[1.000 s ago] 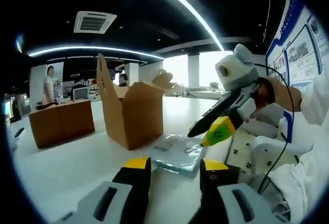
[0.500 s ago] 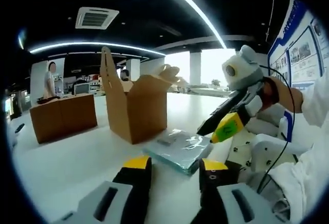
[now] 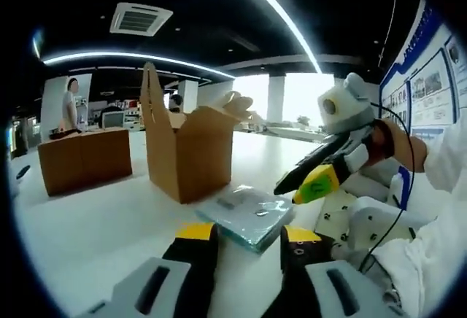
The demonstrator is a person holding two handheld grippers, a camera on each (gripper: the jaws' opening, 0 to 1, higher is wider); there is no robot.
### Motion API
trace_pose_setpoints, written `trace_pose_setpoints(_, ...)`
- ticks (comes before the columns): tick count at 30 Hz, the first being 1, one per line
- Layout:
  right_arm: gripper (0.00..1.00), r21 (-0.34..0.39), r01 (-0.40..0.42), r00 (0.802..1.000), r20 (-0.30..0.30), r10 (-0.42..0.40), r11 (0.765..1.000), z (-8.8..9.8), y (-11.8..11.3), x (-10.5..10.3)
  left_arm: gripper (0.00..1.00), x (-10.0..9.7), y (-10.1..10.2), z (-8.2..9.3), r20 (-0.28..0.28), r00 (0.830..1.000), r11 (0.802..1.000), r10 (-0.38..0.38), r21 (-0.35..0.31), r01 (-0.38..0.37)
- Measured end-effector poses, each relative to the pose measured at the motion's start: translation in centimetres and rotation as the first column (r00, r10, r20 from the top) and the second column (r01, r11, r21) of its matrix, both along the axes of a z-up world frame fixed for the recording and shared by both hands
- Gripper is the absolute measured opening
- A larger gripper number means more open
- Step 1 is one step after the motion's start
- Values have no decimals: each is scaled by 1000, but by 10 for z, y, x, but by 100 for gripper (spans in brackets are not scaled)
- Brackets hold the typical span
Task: Pick up one paper box from the group, open the paper box, and remove the item inside
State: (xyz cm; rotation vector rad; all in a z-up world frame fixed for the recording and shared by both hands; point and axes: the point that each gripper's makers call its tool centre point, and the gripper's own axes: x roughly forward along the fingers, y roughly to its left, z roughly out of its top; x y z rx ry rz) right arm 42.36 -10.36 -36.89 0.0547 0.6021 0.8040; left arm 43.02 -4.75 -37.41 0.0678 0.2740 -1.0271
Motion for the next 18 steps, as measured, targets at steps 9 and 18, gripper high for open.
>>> trace_pose_setpoints(9, 29, 0, 6, 1000, 7, -6, 1000, 0, 0, 3, 32, 7, 4, 1, 5, 1000, 1000, 19, 16, -19)
trace_pose_setpoints(18, 29, -13, 33, 992, 124, -31, 999, 23, -16, 4, 37, 2, 17, 21, 17, 1000, 999, 26, -35, -25)
